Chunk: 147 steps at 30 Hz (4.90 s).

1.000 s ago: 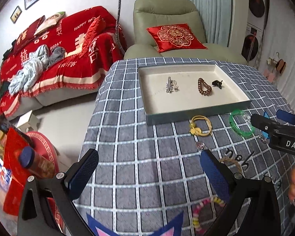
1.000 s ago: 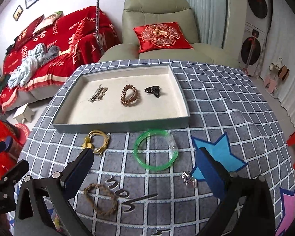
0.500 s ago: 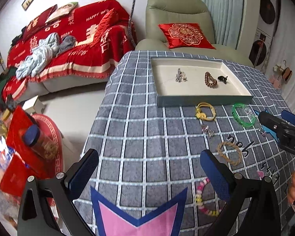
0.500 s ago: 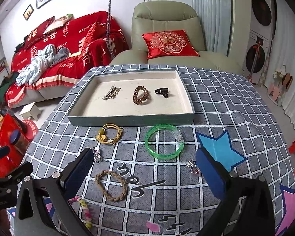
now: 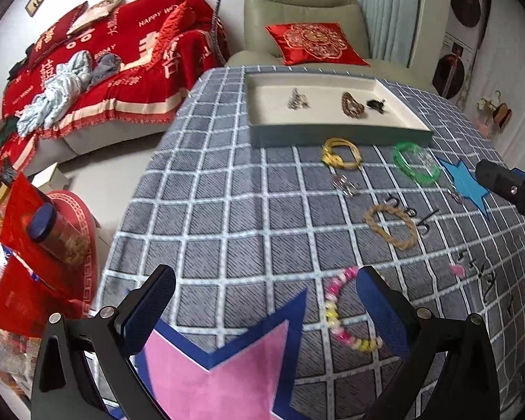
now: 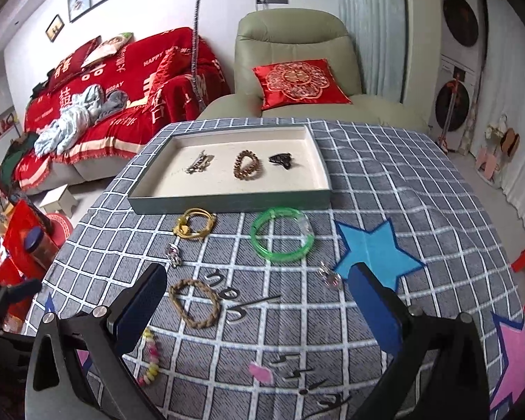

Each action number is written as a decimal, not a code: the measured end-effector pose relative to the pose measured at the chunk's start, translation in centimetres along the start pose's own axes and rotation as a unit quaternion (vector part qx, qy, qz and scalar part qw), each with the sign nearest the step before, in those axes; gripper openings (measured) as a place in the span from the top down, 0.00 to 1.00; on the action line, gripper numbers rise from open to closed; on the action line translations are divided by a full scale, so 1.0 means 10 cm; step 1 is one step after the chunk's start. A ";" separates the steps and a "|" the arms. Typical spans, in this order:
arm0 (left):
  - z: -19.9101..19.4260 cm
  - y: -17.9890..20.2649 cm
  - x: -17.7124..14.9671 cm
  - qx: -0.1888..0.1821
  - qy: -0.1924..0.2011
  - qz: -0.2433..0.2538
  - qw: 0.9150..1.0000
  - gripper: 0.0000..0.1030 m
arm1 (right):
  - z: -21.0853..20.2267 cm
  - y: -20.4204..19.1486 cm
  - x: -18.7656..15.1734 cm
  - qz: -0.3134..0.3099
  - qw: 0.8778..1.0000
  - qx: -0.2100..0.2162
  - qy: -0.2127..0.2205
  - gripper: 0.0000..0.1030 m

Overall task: Organize jewelry
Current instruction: 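Withdraw both tools from the tray back over the table, then move the right tool toward the silver heart pendant beside the green bangle, then carry the heart pendant in the right tool while the left tool carries the beaded bracelet into the tray, then open the right tool to drop the heart pendant in the tray, then open the left tool to release the beaded bracelet in the tray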

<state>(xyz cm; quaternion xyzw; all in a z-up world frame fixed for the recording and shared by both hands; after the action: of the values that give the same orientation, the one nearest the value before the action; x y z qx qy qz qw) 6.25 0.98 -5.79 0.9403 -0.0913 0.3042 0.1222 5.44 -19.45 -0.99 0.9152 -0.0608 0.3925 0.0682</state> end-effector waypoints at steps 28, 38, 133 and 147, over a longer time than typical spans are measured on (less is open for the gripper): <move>0.38 0.15 -0.08 -0.069 -0.055 0.033 0.996 0.00 | 0.59 0.57 -0.25 0.033 0.993 -0.018 -0.111 0.00; 0.50 0.28 -0.11 -0.071 -0.074 0.047 0.994 0.00 | 1.05 0.55 -0.10 0.019 0.991 -0.018 -0.132 0.19; 1.81 -0.12 2.18 -0.086 -0.031 0.064 0.994 0.75 | 2.36 -0.19 1.32 0.038 0.988 0.009 -0.151 0.47; 1.36 -0.05 2.09 -0.052 0.016 0.075 0.996 0.75 | 1.84 -0.06 1.35 0.081 0.989 0.039 -0.117 0.24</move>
<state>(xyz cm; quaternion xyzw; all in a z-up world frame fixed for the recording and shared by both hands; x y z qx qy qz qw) 30.52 -4.47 -4.12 0.9181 -0.1751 0.3228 0.1492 27.88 -22.84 -3.82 0.9487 -0.1271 0.2893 -0.0074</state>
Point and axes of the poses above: each gripper's, at about its wrist camera, not at the fingertips, and z roughly the way its jaws point, y to its right, x to its top, the point moved 1 cm from there along z, roughly the way its jaws point, and after that the axes turned 12 degrees about -x, right-handed, at the moved point
